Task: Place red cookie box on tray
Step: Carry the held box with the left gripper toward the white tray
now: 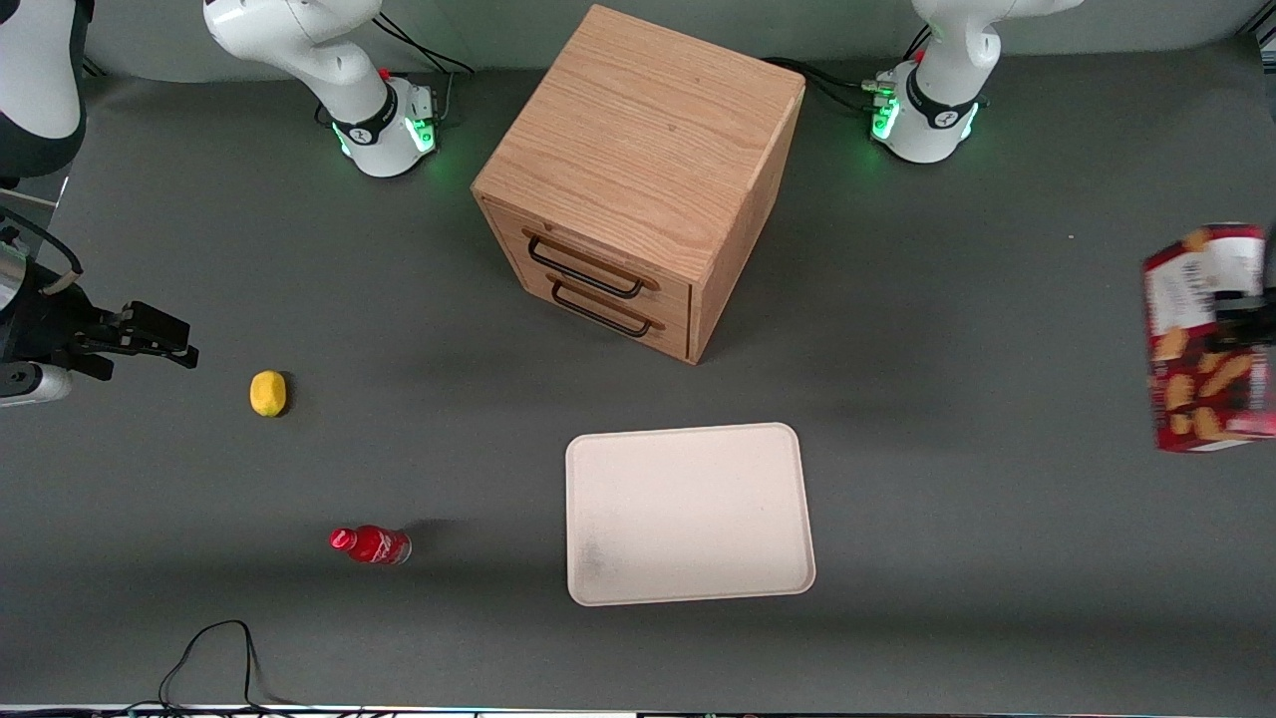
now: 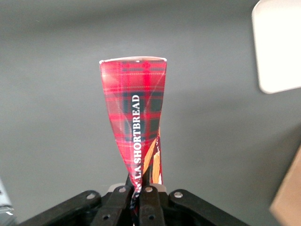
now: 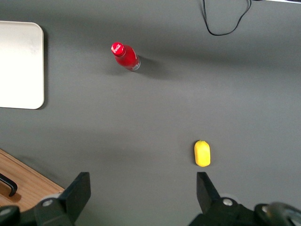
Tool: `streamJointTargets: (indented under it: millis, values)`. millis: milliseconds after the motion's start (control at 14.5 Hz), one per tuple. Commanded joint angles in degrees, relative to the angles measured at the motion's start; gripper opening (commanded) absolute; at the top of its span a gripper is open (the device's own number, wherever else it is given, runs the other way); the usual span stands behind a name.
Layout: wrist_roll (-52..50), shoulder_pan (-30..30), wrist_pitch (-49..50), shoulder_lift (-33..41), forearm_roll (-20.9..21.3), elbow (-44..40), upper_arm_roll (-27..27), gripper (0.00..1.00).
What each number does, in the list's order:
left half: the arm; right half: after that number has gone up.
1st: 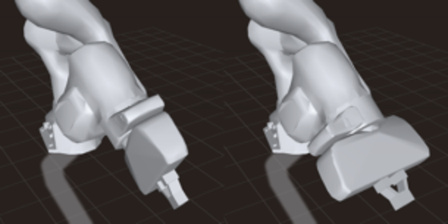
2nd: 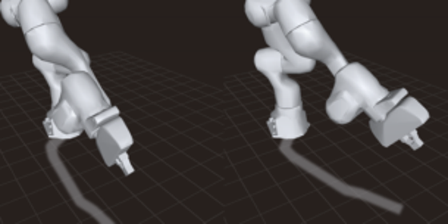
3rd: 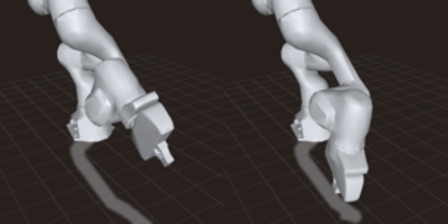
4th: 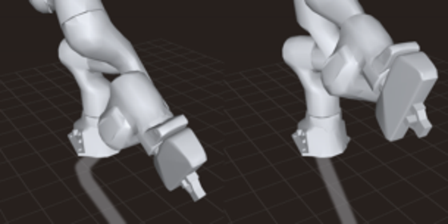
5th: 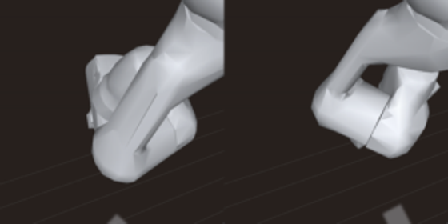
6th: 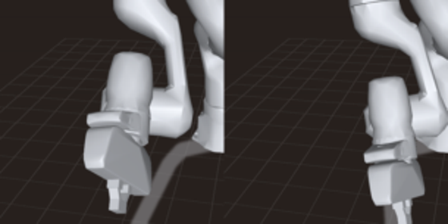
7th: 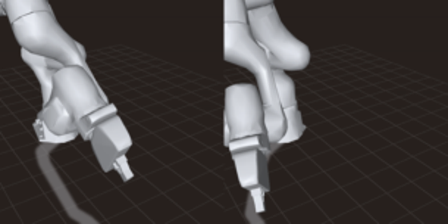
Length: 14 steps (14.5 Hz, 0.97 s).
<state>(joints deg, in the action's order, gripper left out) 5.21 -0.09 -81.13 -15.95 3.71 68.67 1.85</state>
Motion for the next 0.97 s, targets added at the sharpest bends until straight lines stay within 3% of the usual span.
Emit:
streamJointTargets:
  millis: [0, 552, 897]
  values:
    - [-14.5, -8.1, 0.3, 1.9, -1.0, 1.6, -1.3, 0.00]
    - [-37.6, -23.4, -3.9, -0.3, -5.0, 0.1, -0.7, 0.00]
    - [-46.4, -27.9, -7.8, -9.1, -5.4, -10.5, 0.3, 0.00]
